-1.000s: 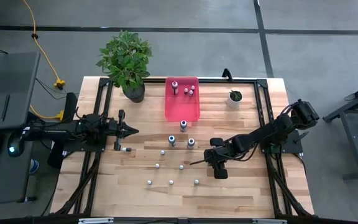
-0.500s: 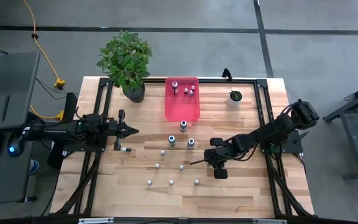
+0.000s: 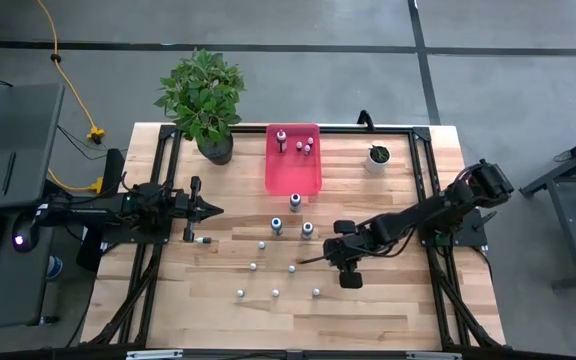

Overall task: Pick & Place food coloring
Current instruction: Put the blue food coloring bottle into the pink bin

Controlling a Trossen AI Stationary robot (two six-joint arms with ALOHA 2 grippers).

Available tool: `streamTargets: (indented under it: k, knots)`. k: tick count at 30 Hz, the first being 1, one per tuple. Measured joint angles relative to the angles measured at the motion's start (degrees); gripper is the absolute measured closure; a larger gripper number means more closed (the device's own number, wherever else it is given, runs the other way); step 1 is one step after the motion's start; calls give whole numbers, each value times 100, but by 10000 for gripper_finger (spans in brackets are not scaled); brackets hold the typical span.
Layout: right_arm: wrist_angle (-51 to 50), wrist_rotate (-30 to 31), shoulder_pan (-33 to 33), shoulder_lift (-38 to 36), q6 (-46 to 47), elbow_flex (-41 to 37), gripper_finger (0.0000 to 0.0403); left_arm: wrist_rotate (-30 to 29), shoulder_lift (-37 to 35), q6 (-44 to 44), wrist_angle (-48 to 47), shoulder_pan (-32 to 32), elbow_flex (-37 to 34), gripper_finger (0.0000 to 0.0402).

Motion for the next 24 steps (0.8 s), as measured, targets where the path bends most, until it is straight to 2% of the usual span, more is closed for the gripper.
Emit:
streamTargets:
  k: [12, 16, 24]
  knots:
    - [-1445, 102, -303, -7, -55, 1917, 341, 0, -1, 1, 0, 1, 0, 401]
    - [-1644, 161, -551, -7, -427, 2608, 341, 0, 1, 2, 0, 0, 0, 401]
    - [-2020, 672, -1292, 230, -1013, 3965, 341, 0, -1, 2, 0, 0, 0, 401]
